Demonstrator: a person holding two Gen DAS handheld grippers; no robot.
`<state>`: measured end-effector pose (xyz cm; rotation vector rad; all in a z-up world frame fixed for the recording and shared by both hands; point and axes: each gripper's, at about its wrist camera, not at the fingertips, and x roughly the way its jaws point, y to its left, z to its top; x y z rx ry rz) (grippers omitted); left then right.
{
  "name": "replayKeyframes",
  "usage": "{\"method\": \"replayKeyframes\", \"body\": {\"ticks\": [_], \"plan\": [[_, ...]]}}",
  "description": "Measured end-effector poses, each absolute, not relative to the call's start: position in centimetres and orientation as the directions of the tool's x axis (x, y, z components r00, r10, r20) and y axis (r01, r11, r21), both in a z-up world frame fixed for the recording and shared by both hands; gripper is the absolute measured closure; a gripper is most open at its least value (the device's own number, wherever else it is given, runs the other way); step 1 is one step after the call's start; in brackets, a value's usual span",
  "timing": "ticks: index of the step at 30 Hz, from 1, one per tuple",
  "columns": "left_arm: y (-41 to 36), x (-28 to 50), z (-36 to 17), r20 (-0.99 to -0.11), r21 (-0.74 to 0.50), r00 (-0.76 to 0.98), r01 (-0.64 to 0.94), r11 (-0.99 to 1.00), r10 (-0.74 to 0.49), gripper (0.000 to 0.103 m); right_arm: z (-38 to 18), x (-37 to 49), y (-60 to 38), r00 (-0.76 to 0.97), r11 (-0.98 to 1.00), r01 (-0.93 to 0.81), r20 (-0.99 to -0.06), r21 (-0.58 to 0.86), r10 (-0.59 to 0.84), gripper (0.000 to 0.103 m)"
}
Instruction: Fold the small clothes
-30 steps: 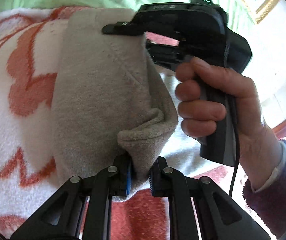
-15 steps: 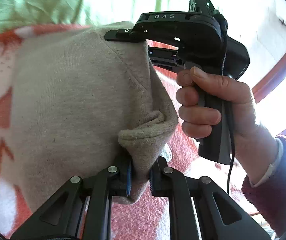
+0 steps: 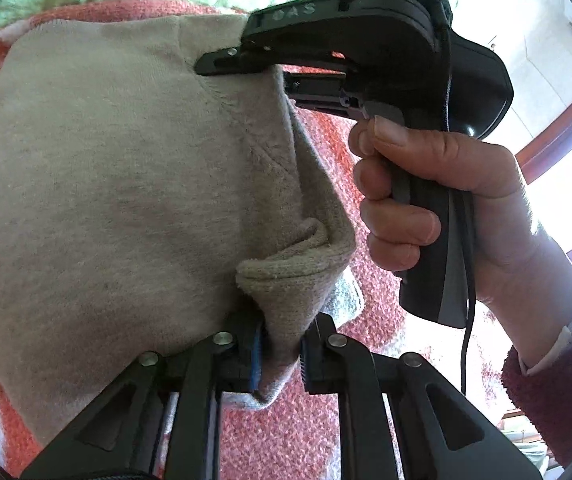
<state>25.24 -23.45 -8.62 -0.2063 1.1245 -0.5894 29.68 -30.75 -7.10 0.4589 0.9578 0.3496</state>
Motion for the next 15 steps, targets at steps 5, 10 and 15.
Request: {"method": "replayKeyframes", "body": {"ticks": [5, 10, 15], "plan": [[-23.5, 24.2, -8.3, -0.769, -0.477, 0.269, 0.36, 0.801, -0.579, 0.054, -6.6, 28.8, -31.2, 0.544, 0.836, -0.016, -0.697, 0.548, 0.467, 0.072], [-23.1, 22.3, -8.0, -0.763, -0.495, 0.248, 0.371, 0.786, -0.597, 0.052, -5.4, 25.0, -32.5, 0.596, 0.842, 0.035, -0.687, 0.538, 0.414, 0.066], [-19.9, 20.8, -6.9, -0.757, -0.509, 0.254, 0.348, 0.787, -0.602, 0.046, -4.1, 20.8, -31.6, 0.596, 0.845, -0.011, -0.675, 0.535, 0.435, 0.065]]}}
